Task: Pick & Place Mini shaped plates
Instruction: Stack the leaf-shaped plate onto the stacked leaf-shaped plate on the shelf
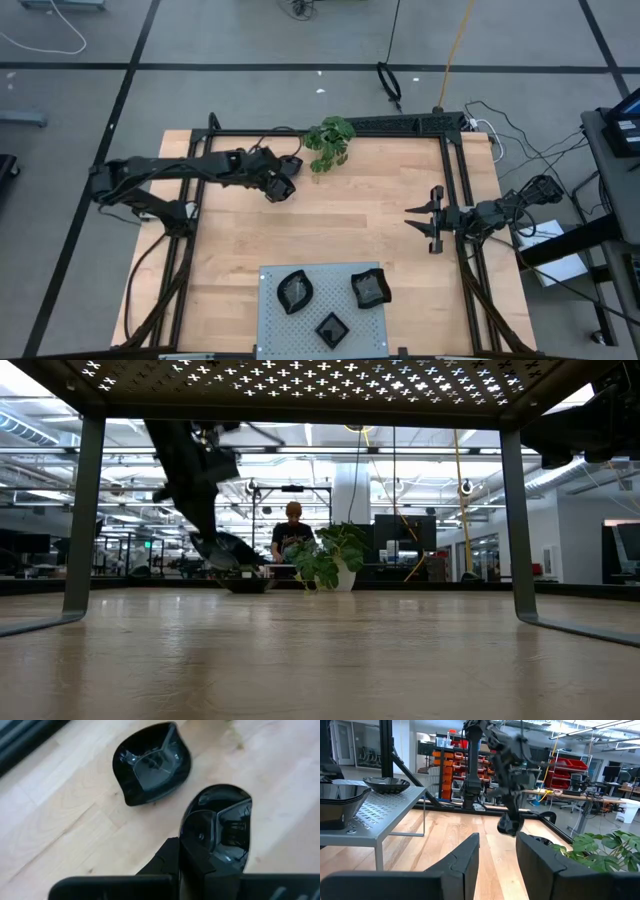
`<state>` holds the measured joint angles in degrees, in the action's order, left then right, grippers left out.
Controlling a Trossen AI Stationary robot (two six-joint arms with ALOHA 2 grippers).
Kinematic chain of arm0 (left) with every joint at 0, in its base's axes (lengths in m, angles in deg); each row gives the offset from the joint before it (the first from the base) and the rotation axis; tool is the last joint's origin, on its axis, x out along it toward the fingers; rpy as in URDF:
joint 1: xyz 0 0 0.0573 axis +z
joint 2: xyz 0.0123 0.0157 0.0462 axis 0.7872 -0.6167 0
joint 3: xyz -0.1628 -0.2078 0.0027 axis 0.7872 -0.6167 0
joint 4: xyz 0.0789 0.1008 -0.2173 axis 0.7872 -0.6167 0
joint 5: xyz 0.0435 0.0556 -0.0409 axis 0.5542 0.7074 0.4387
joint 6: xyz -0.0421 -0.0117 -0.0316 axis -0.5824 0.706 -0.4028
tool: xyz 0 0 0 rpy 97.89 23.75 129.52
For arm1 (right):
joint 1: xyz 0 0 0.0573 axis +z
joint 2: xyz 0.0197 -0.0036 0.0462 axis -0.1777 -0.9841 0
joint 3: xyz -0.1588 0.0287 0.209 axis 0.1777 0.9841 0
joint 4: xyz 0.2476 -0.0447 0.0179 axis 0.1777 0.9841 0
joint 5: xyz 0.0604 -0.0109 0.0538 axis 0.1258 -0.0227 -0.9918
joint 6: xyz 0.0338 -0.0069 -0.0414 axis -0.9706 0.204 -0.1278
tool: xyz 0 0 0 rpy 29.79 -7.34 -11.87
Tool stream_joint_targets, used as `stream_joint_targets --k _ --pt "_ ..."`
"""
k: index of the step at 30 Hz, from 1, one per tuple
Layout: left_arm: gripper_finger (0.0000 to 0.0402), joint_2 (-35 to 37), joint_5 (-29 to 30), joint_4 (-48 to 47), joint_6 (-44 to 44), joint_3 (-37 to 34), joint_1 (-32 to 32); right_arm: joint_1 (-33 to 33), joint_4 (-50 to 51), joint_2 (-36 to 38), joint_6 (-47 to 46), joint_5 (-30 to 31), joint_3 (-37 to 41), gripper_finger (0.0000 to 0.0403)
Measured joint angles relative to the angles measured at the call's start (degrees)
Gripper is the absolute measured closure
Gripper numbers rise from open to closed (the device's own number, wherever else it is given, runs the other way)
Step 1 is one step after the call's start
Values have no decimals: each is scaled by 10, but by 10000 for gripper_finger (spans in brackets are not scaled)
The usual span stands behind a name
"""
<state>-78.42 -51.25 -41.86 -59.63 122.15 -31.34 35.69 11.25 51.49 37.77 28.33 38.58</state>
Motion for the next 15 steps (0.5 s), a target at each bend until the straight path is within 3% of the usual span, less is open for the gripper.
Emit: stream_joint_targets --k 9,15 --pt "394 114 48 -36 -35 0 -83 0 0 0 0 0 0 284" --pt "396 166 81 -38 -109 0 -156 0 0 0 0 0 0 284"
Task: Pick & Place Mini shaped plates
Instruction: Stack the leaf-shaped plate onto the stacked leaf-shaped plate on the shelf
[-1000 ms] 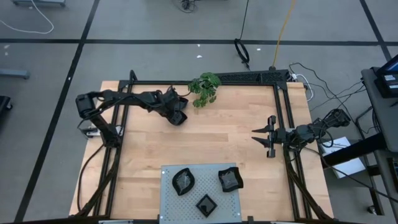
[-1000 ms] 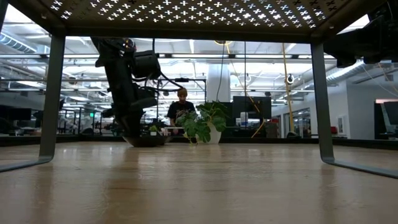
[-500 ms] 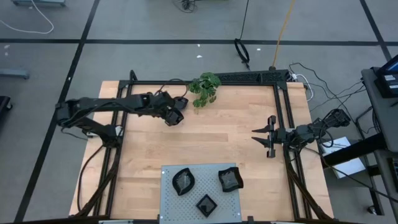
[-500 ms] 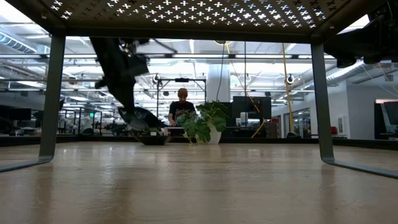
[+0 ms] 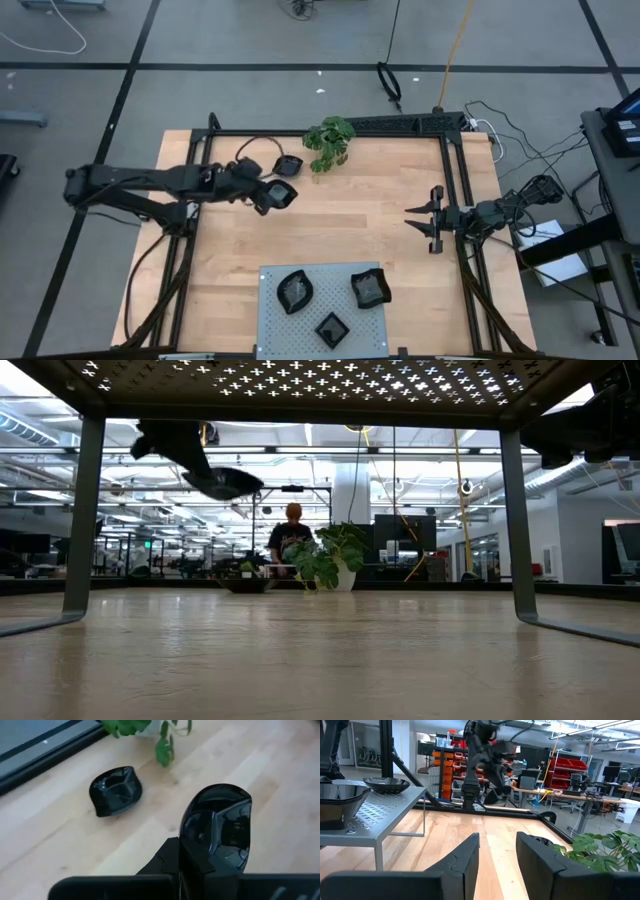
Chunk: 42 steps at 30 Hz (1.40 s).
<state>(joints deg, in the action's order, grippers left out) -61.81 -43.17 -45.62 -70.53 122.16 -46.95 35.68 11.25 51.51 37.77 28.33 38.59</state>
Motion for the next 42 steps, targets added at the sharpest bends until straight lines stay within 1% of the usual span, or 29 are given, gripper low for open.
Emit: stream_joint_targets --k 5,12,15,18,22,25,30,33,36,42 --pt "398 25 47 21 -119 0 -73 0 0 0 0 0 0 284" --pt "399 17 100 52 -265 16 -169 0 0 0 0 0 0 284" --pt "399 4 104 56 -288 36 -204 0 0 0 0 0 0 284" --pt "400 -22 125 61 -292 71 -241 0 0 0 0 0 0 284" --pt "400 -88 164 20 -317 116 -290 0 0 0 0 0 0 284" --pt "400 -131 185 -19 -360 168 -321 0 0 0 0 0 0 284" --pt "400 -193 189 -120 -480 272 -368 0 0 0 0 0 0 284" --pt "400 -228 189 -173 -537 320 -392 0 0 0 0 0 0 284" --pt "400 -255 189 -205 -569 353 -416 0 0 0 0 0 0 284" --pt "401 -275 189 -205 -616 387 -453 0 0 0 0 0 0 284"
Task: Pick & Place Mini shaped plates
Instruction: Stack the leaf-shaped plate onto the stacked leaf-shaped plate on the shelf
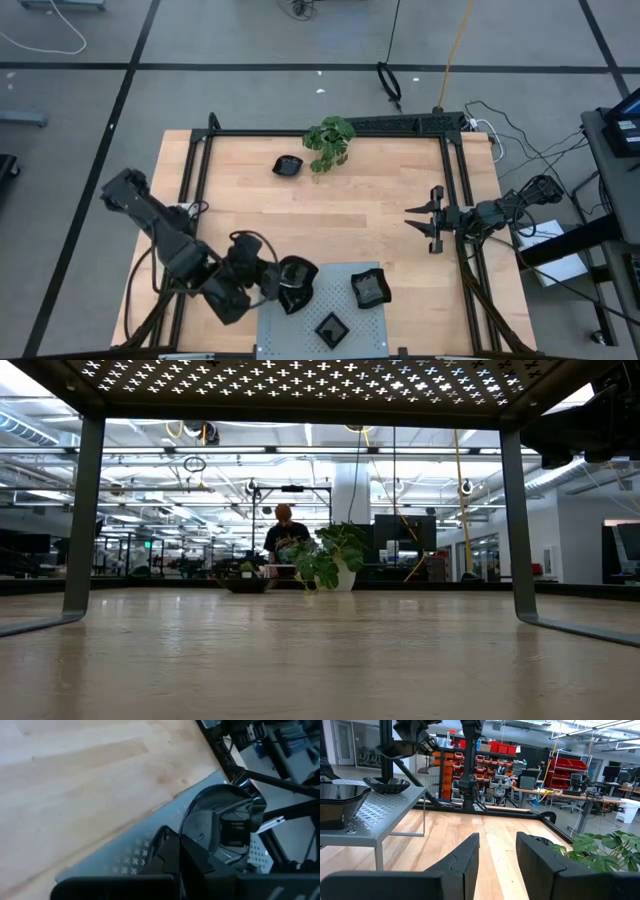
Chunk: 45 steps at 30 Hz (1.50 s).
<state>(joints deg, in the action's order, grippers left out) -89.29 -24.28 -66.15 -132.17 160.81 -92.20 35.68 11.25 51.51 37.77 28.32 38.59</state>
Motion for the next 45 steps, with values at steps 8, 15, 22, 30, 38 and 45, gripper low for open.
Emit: stream_joint_targets --k 8,15,22,30,38,45 --pt "401 -17 -43 10 -96 2 -20 0 0 0 0 0 0 284" --pt "401 -35 -60 31 -147 2 -30 0 0 0 0 0 0 284" --pt "401 -54 -51 40 -278 2 -30 0 0 0 0 0 0 284" --pt "401 -54 -57 30 -391 2 -18 0 0 0 0 0 0 284" --pt "401 -54 -95 14 -395 2 -16 0 0 0 0 0 0 284" --pt "401 -65 -64 9 -402 2 -32 0 0 0 0 0 0 284"
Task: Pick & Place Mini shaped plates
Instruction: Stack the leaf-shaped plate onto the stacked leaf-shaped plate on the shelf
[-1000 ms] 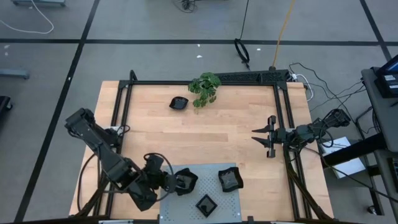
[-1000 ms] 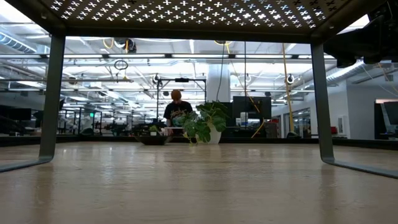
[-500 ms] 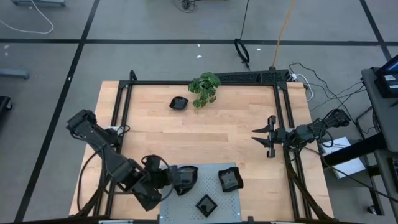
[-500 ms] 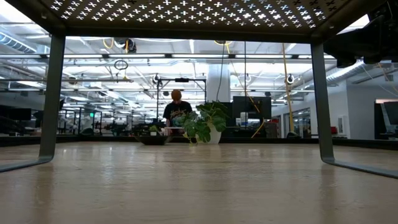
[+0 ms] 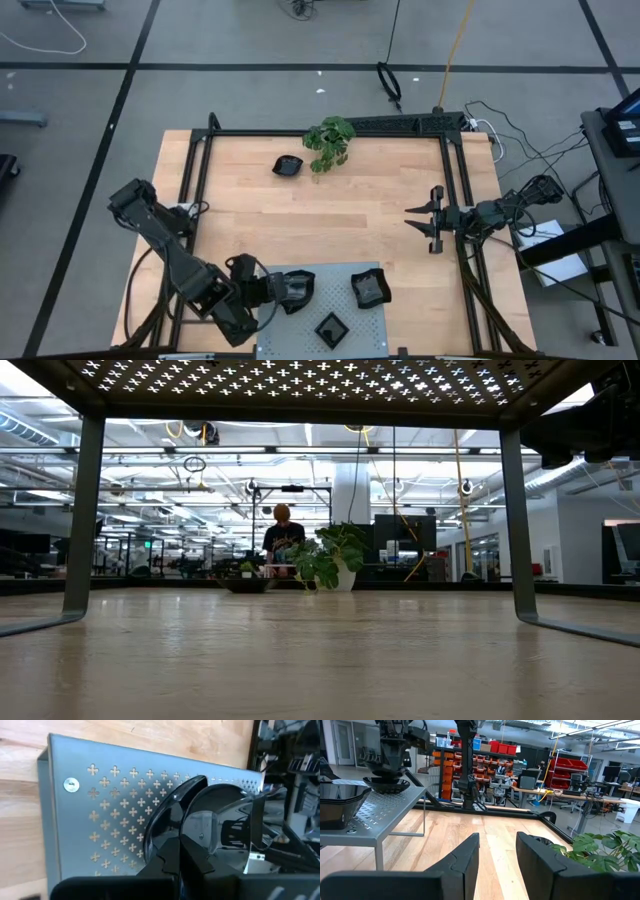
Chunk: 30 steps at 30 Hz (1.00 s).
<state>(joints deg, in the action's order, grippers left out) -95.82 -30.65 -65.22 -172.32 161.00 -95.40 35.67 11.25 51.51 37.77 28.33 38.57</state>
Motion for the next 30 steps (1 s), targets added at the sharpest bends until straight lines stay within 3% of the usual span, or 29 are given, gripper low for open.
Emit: stream_joint_targets --k 6,10,20,30 --pt "401 -29 47 7 -34 0 -13 0 0 0 0 0 0 284" --pt "401 -26 48 7 -17 0 -10 0 0 0 0 0 0 284" --pt "374 -27 -31 1 -30 0 13 0 0 0 0 0 0 284" --pt "372 -27 -43 1 -35 0 14 0 0 0 0 0 0 284"
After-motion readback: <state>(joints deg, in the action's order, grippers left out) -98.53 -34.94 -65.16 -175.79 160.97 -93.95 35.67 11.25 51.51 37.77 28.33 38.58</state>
